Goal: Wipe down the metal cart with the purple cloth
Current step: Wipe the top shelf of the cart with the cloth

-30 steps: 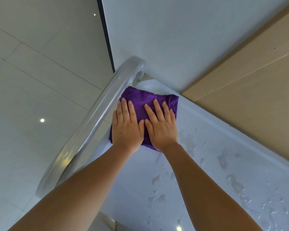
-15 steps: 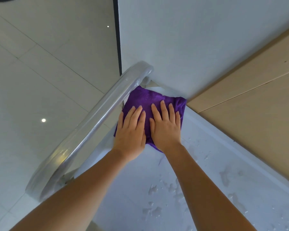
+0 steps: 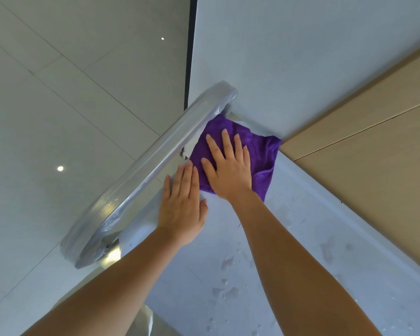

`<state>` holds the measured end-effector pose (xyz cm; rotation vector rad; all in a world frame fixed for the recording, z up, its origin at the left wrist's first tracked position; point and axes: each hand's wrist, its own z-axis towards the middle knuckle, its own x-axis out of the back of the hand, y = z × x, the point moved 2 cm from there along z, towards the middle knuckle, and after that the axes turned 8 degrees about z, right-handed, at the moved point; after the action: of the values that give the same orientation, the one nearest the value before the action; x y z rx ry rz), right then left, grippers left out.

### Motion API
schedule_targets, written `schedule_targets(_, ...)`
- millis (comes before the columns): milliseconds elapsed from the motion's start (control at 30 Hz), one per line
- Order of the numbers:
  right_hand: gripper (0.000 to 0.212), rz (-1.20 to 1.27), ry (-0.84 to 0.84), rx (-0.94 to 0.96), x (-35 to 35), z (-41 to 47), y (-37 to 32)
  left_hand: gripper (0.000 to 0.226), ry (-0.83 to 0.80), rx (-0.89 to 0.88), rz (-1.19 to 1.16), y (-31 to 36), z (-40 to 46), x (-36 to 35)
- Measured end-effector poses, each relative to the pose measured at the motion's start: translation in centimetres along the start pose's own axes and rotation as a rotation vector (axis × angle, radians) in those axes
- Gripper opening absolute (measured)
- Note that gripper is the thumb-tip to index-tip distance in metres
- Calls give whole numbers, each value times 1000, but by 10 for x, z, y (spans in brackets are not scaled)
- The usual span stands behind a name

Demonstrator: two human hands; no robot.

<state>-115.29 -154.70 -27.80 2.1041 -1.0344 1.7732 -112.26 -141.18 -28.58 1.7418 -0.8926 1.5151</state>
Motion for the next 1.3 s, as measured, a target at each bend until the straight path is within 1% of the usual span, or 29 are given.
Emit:
schedule_targets(233,71,8,15,-101,3,7,15,67,28,14,12,-1,-2,-7)
schedule_targets(400,71,19,55,-215,6,6,27,68,41,22,7,0,-2,-10)
schedule_targets(767,69,49,130,-315,2,-8,36,68,9,27,63,1,-1,-12)
schedule_targets(1067,71,135,168,-612,-2,-19,33,68,21,26,39,2,-1,-11)
schedule_targets(1233,70,285,149,-839,-3,-10,21,69,13,28,44,2,-2,-12)
schedule_targets(1300,69,336,155,-890,-2,-4,15,69,12,27,37,2,-2,-12)
